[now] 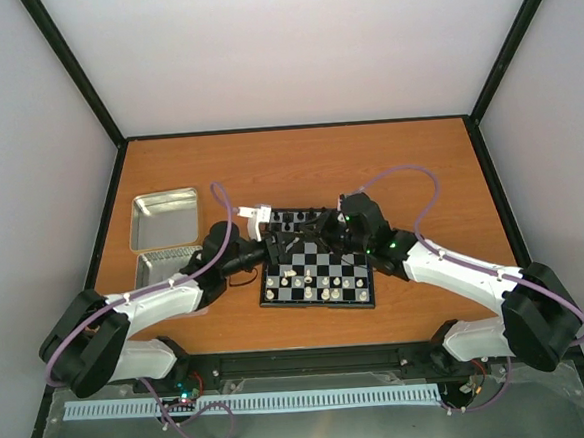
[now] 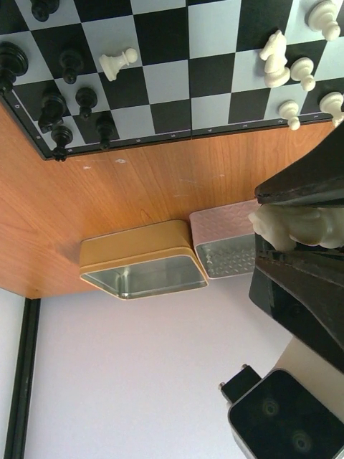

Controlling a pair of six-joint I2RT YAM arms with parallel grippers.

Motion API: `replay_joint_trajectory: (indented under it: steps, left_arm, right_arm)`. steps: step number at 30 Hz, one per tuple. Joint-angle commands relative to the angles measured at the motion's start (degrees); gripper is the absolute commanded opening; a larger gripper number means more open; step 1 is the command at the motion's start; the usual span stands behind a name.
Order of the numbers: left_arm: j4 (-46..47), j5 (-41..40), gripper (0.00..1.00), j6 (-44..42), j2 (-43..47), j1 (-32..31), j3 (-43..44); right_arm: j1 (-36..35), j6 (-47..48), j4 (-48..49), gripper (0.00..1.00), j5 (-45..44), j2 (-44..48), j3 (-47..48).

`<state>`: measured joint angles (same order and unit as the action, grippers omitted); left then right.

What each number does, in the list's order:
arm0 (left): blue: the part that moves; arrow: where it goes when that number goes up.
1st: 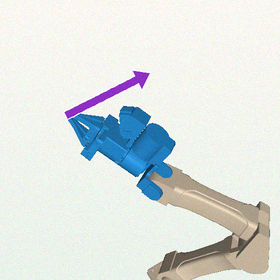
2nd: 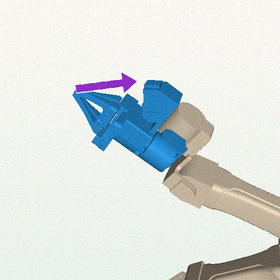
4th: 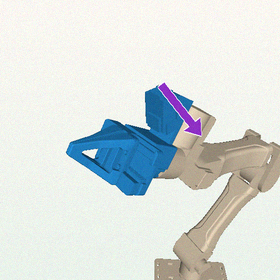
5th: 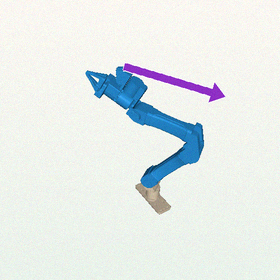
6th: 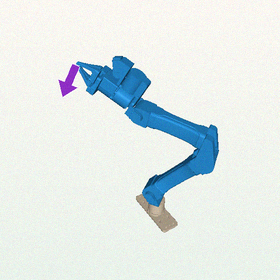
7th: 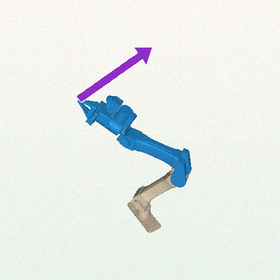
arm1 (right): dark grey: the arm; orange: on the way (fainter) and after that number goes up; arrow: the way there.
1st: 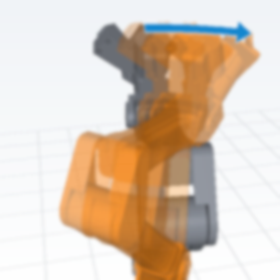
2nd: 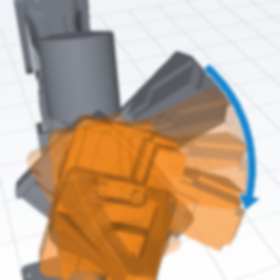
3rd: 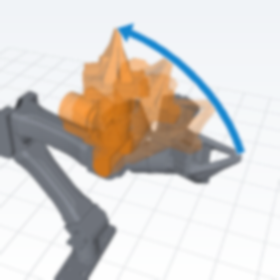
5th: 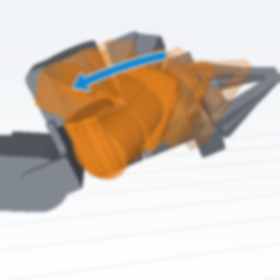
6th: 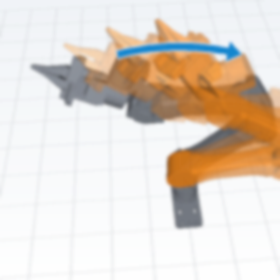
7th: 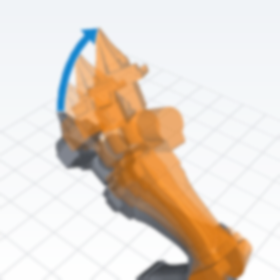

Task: Set up the chess pieces on the board
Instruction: Place the chess piece on the chessboard.

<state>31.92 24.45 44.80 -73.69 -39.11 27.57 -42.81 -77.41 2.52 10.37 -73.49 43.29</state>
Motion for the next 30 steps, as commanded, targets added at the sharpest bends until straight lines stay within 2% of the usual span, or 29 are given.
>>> replay_joint_trajectory:
  steps: [1, 6, 19, 24, 30]
  left_arm:
    - [3.15, -0.66, 0.47, -1.44, -1.38, -0.49, 2.61]
    - [5.84, 0.88, 0.36, -0.9, -2.61, -0.45, 2.04]
    - [6.56, 3.84, 0.33, -1.88, -3.67, -0.44, 2.53]
    - [4.38, 2.11, 0.21, -4.25, -3.21, -0.44, 3.51]
    - [3.02, 1.77, 0.17, -8.89, -2.29, -0.44, 3.25]
  right_arm:
    - [1.19, 0.42, 0.28, 0.12, 4.41, -0.29, -0.57]
    - [1.49, 1.05, -0.22, 0.12, 5.22, 0.36, -0.87]
    - [2.46, 1.29, 0.72, 0.12, 11.15, 0.39, -1.27]
    - [2.54, 2.15, -1.38, 0.12, 12.59, 0.19, -1.43]
    - [2.81, 3.14, -3.35, 0.12, 11.24, 1.5, -1.98]
